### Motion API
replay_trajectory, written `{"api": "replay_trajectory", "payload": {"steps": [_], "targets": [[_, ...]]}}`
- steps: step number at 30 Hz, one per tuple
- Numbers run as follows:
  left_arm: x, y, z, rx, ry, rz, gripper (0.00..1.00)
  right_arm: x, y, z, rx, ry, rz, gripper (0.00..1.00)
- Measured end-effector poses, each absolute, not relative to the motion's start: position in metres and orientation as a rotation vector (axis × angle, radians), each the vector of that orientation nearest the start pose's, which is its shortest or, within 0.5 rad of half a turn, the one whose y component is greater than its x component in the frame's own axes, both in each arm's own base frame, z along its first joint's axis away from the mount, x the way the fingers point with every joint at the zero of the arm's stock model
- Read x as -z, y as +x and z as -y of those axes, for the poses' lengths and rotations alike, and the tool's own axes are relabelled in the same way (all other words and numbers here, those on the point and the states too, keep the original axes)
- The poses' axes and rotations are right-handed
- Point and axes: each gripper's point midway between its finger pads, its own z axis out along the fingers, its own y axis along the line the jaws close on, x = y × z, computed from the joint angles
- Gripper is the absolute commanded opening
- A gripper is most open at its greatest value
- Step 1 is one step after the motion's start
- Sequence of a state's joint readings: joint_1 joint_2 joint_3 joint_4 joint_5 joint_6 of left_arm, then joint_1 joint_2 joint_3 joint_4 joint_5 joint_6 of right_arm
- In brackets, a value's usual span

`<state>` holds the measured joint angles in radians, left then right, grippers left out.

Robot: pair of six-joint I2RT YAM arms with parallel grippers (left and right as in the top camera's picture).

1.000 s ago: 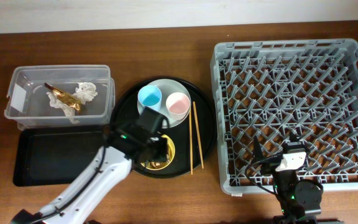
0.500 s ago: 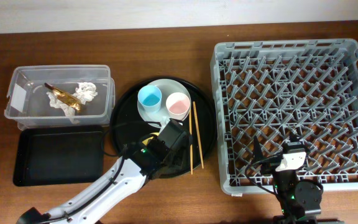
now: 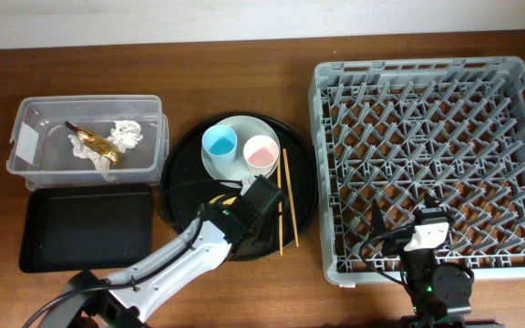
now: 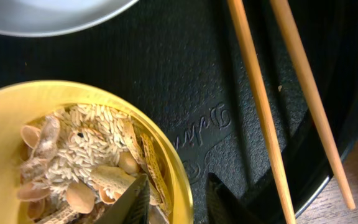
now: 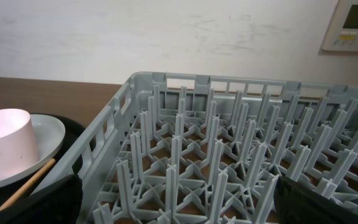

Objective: Sort waste into correct bins and load items into the dishwasher rack
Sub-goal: 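Grasp the yellow bowl rim with the left gripper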

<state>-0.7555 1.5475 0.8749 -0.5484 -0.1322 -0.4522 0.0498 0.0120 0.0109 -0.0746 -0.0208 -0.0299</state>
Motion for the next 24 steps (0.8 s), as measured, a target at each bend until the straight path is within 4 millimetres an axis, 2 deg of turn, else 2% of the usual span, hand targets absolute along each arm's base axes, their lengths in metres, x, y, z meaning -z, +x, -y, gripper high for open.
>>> {"api": "replay_trajectory", "payload": {"steps": [5, 6, 7, 11, 12, 17, 22, 24], "targets": [[-0.041, 0.253, 0.207, 0.123, 0.387, -2.755, 0.17, -0.158, 0.246, -0.016, -0.033, -0.081, -1.645, 0.98], [-0.037, 0.252, 0.206, 0.114, 0.389, -2.764, 0.16, -0.158, 0.246, -0.016, -0.033, -0.081, -1.645, 0.99], [-0.033, 0.251, 0.206, 0.104, 0.392, -2.776, 0.09, -0.158, 0.246, -0.016, -0.032, -0.081, -1.645, 0.98], [-0.026, 0.250, 0.204, 0.084, 0.397, -2.795, 0.05, -0.158, 0.246, -0.016, -0.033, -0.081, -1.645, 0.98], [-0.026, 0.250, 0.204, 0.081, 0.397, -2.794, 0.01, -0.158, 0.246, -0.016, -0.033, -0.081, -1.645, 0.98], [-0.028, 0.250, 0.202, 0.059, 0.399, -2.790, 0.00, -0.158, 0.246, -0.016, -0.033, -0.081, -1.645, 0.98], [-0.050, 0.248, 0.200, 0.014, 0.412, -2.842, 0.00, -0.158, 0.246, -0.016, -0.032, -0.082, -1.645, 0.98], [-0.074, 0.257, 0.202, 0.020, 0.385, -2.850, 0.00, -0.158, 0.246, -0.016, -0.032, -0.081, -1.645, 0.98]]}}
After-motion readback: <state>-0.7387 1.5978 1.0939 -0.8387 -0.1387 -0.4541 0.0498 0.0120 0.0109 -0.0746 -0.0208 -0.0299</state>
